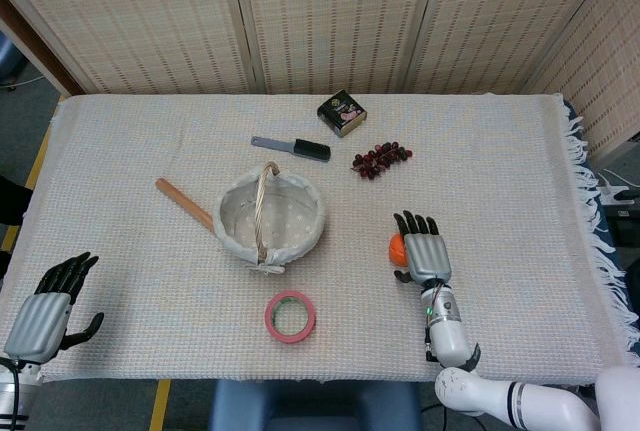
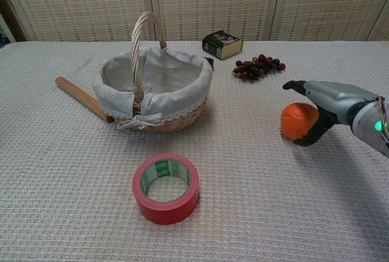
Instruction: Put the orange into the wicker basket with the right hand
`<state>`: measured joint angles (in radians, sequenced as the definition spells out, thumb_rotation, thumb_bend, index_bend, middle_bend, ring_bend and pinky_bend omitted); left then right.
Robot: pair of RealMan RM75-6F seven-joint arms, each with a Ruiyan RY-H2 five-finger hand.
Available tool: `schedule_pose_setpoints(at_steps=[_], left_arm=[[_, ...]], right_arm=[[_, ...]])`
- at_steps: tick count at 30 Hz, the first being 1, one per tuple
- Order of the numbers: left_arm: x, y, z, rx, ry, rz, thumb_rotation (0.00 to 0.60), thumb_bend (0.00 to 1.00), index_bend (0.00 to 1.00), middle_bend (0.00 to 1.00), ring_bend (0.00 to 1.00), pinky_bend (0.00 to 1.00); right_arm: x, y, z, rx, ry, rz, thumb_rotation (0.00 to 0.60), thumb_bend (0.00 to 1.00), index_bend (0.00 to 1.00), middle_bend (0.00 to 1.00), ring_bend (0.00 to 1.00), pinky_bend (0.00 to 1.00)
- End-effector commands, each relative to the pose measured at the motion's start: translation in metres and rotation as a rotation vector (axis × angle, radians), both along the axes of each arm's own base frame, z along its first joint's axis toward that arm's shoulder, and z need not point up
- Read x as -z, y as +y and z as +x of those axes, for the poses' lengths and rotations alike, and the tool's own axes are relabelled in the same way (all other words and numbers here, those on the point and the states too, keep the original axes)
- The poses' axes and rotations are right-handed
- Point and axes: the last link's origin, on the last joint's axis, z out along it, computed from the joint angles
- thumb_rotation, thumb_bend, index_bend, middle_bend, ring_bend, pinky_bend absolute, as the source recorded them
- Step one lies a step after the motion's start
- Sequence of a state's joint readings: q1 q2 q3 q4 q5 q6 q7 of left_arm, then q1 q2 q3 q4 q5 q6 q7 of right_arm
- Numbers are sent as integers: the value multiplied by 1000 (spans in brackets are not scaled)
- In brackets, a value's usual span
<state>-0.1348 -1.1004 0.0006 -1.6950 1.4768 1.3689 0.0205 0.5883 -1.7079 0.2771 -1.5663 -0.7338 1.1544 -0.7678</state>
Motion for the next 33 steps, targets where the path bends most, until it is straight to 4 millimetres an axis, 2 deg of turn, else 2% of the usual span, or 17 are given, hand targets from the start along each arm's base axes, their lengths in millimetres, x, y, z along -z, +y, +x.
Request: schedule_pose_setpoints(at_steps=[1,5,8,11,14,17,22,28,33], left_arm=[[0,0,0,-1,-3,-2,600,348,0,0,0,81],[0,0,0,-1,-11,-4,600,348,0,0,0,81],[-1,0,0,-2,-14,-4,600,349,0,0,0,81],[-1,0,0,-3,-15,-5,600,349,0,0,0,81],[0,-1,0,-5,-15,-9,600,348,0,0,0,82],[0,0,1,-5,-14,-8,600,345,0,0,0,82],[1,0,1,-7,-15,-6,600,344,0,0,0,82],[1,-1,1,-12,-22,-11,600,342,0,0,0,82],[0,-1,1,-7,-27,-7,600,345,0,0,0,81]], right_arm=[[9,-6,5,0,-8,-14,600,166,37,105,92,265],[17,-4,3,-1,-6,-7,600,243,74,540,589,701],[17,0,1,-12,-7,-12,600,270,97,645,714,844],[9,3,3,-33,-39,-34,600,276,119,677,746,863],[-6,1,14,-69,-118,-80,600,277,138,682,750,864],[-22,-1,35,-115,-235,-136,600,277,159,689,750,864],[-37,-9,73,-215,-313,-193,600,277,188,689,750,864],[-31,-19,121,-281,-340,-192,600,277,224,689,749,864],[-5,-24,150,-299,-338,-166,600,276,250,689,733,862]])
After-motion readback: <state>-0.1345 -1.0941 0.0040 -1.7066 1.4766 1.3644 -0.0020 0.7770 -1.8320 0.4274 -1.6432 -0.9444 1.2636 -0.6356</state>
